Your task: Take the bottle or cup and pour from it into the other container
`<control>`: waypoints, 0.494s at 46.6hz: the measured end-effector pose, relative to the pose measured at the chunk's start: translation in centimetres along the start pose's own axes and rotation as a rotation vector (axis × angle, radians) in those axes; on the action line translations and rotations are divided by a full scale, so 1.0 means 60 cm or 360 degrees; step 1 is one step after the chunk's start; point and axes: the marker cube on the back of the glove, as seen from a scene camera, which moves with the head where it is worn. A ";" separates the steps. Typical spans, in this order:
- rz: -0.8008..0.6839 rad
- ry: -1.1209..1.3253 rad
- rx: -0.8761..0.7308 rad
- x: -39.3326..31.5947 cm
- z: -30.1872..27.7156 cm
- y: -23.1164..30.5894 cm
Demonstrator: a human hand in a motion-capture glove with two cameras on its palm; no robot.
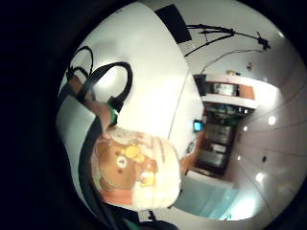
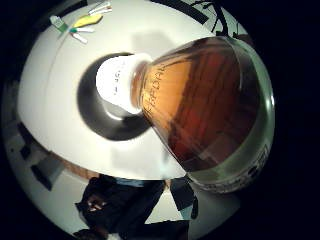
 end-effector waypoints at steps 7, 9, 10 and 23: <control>-0.0028 0.0152 0.0016 -0.020 -0.005 -0.011; -0.0038 0.0184 0.0015 -0.028 -0.008 -0.011; -0.0041 0.0194 0.0012 -0.033 -0.009 -0.009; -0.0063 0.0243 0.0020 -0.044 -0.016 -0.005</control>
